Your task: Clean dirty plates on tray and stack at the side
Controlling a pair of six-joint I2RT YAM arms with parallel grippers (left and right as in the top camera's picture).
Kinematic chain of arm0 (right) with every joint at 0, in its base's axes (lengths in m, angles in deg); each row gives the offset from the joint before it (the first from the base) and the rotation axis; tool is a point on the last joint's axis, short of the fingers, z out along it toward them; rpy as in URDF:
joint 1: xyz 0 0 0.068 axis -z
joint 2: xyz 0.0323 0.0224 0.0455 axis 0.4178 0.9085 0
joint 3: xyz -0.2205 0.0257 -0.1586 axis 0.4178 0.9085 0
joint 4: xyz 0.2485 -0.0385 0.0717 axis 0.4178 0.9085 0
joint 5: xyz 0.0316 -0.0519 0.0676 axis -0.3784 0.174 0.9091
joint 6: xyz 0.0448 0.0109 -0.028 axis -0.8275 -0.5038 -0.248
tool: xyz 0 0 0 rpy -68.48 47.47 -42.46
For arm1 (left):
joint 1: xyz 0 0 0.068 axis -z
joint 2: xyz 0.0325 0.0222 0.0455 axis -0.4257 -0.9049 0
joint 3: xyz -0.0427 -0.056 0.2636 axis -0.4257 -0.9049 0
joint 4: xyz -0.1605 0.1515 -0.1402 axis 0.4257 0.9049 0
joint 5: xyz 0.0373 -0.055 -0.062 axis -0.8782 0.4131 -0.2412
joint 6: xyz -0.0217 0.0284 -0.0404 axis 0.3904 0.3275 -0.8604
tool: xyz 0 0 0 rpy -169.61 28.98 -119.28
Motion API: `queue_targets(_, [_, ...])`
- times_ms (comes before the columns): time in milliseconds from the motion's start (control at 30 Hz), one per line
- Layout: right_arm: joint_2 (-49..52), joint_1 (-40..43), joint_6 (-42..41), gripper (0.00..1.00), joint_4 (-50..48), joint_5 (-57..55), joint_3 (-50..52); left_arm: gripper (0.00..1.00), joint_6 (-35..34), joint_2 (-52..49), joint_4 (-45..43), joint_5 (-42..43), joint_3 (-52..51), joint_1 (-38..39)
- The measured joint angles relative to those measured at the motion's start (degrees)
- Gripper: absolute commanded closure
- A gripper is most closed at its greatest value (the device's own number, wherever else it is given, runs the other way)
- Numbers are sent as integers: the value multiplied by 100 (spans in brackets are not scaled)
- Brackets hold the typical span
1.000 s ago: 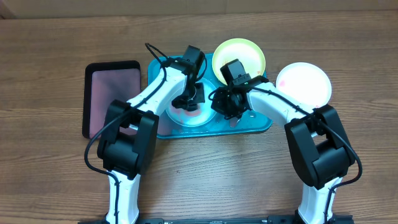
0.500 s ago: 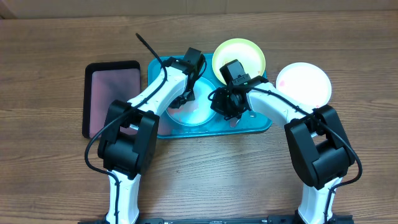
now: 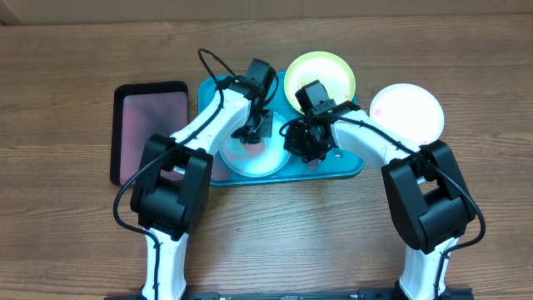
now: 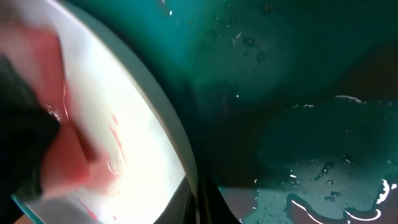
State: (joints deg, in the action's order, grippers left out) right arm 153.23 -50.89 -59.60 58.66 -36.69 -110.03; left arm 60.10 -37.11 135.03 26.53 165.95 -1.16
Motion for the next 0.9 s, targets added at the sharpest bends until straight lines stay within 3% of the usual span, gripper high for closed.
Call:
queue_targets(233, [0,-15,66,96,-9,66,0,96,133,0,730,-367,22,0])
queue_targets(533, [0,0,81,96,2,59,0,96,1631,0,702,79,22,66])
queue_targets(667, [0,31,81,96,15,83,0,96,1921,7,619,120,-52,68])
queue_targets(800, [0,31,81,96,17,85,0,96,1493,59,560,101,-157,42])
queue_targets(900, [2,28,92,96,17,105,0,96,636,87,614,63,-212,33])
